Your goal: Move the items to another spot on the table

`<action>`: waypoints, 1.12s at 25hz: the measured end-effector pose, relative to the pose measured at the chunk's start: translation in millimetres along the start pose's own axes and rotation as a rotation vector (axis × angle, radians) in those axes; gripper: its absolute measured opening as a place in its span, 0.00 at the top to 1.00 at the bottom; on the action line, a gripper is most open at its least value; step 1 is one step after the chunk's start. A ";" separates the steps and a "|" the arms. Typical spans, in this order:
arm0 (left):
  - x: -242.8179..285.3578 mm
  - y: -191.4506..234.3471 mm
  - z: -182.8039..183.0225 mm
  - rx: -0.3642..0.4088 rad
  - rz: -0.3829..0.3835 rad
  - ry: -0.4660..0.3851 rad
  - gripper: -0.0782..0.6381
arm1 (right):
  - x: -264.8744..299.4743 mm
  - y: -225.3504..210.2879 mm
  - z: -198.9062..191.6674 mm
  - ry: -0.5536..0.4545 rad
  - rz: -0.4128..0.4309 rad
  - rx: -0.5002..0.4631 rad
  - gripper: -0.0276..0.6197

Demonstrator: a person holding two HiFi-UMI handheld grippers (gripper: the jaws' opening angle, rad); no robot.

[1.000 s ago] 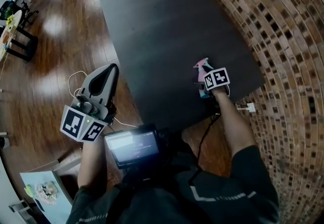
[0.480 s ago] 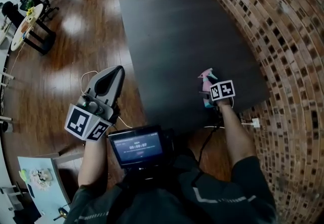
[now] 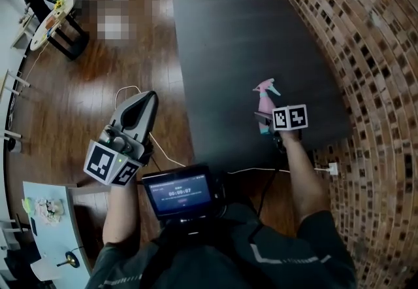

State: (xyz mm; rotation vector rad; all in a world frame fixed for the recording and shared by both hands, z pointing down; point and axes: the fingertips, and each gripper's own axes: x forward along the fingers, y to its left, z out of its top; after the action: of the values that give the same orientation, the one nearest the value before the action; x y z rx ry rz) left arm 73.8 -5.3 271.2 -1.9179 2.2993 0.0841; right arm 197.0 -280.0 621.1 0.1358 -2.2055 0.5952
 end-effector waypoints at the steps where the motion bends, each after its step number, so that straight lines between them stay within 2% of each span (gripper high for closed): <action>1: -5.6 2.5 2.4 0.004 0.010 -0.004 0.90 | -0.9 11.2 6.0 -0.014 0.015 -0.012 0.31; 5: -30.5 18.4 14.4 0.018 0.033 -0.020 0.90 | -2.1 60.3 28.9 -0.054 0.057 -0.060 0.31; 11: -71.0 62.2 28.1 0.036 0.015 -0.051 0.90 | 10.9 133.4 66.0 -0.110 0.075 -0.107 0.31; 17: -123.5 137.3 39.2 0.047 -0.004 -0.086 0.90 | 46.2 202.1 90.2 -0.147 0.051 -0.093 0.31; 21: -158.5 191.7 37.8 0.026 -0.011 -0.094 0.90 | 72.8 250.6 99.0 -0.170 0.030 -0.075 0.31; 28: -191.2 248.5 33.9 -0.009 -0.059 -0.132 0.90 | 102.2 314.1 107.1 -0.202 0.010 -0.048 0.31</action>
State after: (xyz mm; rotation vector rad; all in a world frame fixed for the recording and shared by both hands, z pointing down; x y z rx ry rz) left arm -134.4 230.9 253.4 -1.9216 2.1600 0.2074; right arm -35.9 -41.9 523.0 0.1665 -2.4148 0.5539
